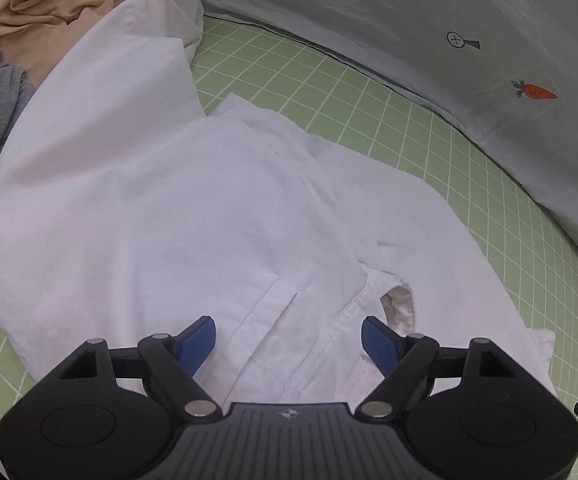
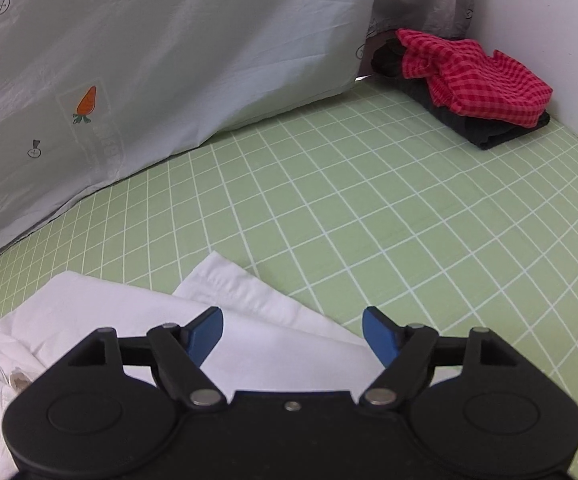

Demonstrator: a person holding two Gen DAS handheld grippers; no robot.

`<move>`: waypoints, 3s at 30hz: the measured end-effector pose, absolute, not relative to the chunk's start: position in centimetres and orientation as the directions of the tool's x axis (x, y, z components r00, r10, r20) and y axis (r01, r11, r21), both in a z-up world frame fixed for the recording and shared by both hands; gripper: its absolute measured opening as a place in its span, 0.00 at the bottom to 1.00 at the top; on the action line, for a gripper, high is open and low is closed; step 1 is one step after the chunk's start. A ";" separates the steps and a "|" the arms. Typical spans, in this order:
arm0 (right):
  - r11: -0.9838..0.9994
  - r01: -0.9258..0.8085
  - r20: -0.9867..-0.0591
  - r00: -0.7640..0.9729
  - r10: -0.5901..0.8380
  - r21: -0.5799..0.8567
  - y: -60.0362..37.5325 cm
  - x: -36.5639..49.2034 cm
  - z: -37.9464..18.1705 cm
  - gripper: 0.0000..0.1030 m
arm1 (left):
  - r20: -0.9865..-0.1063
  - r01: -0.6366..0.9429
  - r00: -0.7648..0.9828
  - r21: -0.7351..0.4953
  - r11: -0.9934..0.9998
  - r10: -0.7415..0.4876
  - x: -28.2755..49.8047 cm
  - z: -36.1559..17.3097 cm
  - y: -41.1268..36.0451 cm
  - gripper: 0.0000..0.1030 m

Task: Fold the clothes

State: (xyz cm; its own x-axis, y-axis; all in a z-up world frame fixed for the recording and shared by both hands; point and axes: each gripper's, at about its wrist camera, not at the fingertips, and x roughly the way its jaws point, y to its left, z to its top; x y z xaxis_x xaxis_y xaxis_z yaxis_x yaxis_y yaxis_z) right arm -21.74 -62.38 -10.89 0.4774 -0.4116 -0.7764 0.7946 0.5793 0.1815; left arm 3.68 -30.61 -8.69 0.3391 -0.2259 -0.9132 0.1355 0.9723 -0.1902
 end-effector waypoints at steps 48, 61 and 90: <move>0.093 0.975 -0.674 -0.068 -0.735 -0.200 -83.1 -31.7 -13.0 0.10 | -0.708 0.571 0.283 -0.418 0.707 -0.647 1.5 -2.5 -45.2 0.05; 0.200 0.962 -0.677 0.022 -0.736 -0.187 -76.9 -31.7 -12.3 0.12 | -0.875 -0.101 0.466 -0.200 0.975 -0.131 6.6 -7.1 -19.0 0.07; 0.319 0.942 -0.709 0.152 -0.689 -0.108 -73.6 -29.6 -12.4 0.79 | -0.852 0.235 0.361 -0.311 0.921 -0.379 6.5 -7.6 -40.2 0.83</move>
